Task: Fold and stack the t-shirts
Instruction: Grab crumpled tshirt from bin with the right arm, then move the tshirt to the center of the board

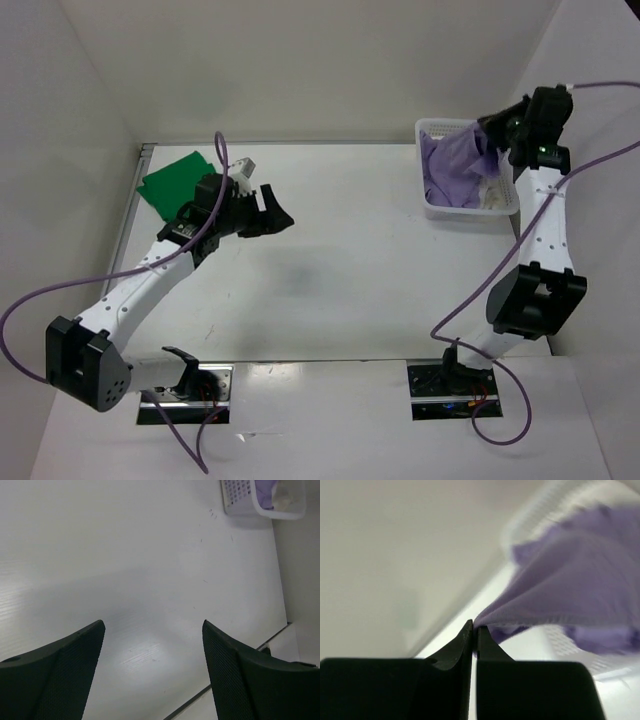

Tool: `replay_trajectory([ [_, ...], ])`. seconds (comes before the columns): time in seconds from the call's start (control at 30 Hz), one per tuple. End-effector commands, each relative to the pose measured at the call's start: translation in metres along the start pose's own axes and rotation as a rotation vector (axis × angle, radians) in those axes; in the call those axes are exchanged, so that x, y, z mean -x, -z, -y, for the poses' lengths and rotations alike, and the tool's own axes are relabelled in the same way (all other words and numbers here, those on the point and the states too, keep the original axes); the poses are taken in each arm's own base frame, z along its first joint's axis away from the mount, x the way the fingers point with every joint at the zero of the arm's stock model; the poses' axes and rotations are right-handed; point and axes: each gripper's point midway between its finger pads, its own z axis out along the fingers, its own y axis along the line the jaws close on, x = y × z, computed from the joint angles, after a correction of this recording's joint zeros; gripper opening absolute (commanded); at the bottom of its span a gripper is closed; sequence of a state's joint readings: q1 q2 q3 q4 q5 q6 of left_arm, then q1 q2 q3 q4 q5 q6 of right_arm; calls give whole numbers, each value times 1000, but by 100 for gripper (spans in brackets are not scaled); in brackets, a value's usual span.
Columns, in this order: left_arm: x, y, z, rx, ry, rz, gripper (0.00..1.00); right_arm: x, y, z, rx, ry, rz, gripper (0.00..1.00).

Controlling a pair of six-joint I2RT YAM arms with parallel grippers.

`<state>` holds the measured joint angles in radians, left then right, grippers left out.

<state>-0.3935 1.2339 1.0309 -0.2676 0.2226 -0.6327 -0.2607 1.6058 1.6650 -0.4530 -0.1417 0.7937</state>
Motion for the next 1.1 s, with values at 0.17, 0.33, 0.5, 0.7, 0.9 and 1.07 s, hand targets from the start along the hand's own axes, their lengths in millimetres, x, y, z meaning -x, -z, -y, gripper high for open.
replay_trajectory([
  [0.17,55,-7,-20,6,126,131,86,3,258,-274,983,229,-15,0],
  [0.33,76,2,-50,80,185,194,86,-18,426,-333,1443,291,-29,0],
  [0.5,90,17,-74,137,229,244,86,-17,482,-336,1589,273,-45,0],
  [0.7,109,38,-97,218,264,306,86,-80,362,-326,1382,206,-278,0],
  [0.9,107,46,-109,261,248,322,86,-209,187,-239,988,175,-559,0],
  [1.07,98,30,-117,258,236,264,82,-293,93,-185,744,193,-670,0],
])
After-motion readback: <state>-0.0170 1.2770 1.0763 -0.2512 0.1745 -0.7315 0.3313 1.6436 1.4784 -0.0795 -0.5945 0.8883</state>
